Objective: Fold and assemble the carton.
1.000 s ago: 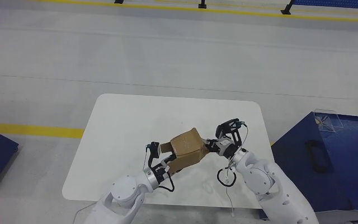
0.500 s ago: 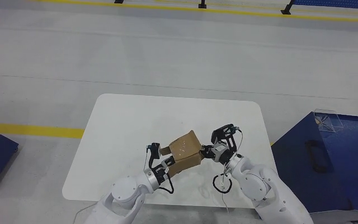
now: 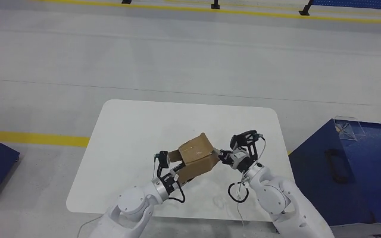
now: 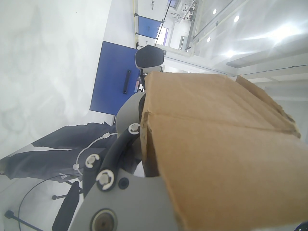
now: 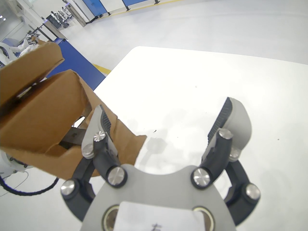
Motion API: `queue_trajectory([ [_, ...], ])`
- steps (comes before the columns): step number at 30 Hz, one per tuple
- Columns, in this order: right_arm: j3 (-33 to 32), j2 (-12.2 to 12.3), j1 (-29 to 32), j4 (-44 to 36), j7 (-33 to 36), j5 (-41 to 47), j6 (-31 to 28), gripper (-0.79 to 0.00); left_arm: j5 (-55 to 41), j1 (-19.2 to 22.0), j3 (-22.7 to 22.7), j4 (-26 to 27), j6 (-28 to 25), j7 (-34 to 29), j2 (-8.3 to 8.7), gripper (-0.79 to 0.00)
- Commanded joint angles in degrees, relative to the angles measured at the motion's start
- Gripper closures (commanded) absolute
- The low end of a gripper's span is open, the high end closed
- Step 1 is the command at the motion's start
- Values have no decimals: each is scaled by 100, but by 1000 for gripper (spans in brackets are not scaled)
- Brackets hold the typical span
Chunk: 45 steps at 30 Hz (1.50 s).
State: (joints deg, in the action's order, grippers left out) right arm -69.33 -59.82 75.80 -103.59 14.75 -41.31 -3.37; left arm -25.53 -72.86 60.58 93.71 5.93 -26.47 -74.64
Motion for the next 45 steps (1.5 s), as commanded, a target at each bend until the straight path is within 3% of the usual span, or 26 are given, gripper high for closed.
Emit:
queue_trajectory([
  [1, -107, 4, 102, -59, -30, 59, 16, -785, -55, -15, 60, -2, 0, 96, 0, 0],
  [14, 74, -83, 50, 5, -76, -235, 44, -785, 676, -121, -70, 167, -243, 973, -41, 0],
  [23, 564, -227, -353, 273, -155, -714, 285, -785, 666, -134, -130, 151, -185, 993, -72, 0],
  [34, 882, -353, -422, 308, -134, -880, 309, -785, 658, -115, -114, 71, -187, 960, -95, 0],
  [38, 668, -363, -388, 271, -143, -414, 117, -785, 635, -112, -89, 65, -183, 920, -99, 0],
  [42, 143, -333, -300, 418, 39, 646, -276, -785, 316, -126, 2, 67, -168, 653, -97, 0],
  [45, -236, -303, -309, 704, 664, 1724, -578, -785, -324, -99, 149, -22, -100, 104, -90, 0],
])
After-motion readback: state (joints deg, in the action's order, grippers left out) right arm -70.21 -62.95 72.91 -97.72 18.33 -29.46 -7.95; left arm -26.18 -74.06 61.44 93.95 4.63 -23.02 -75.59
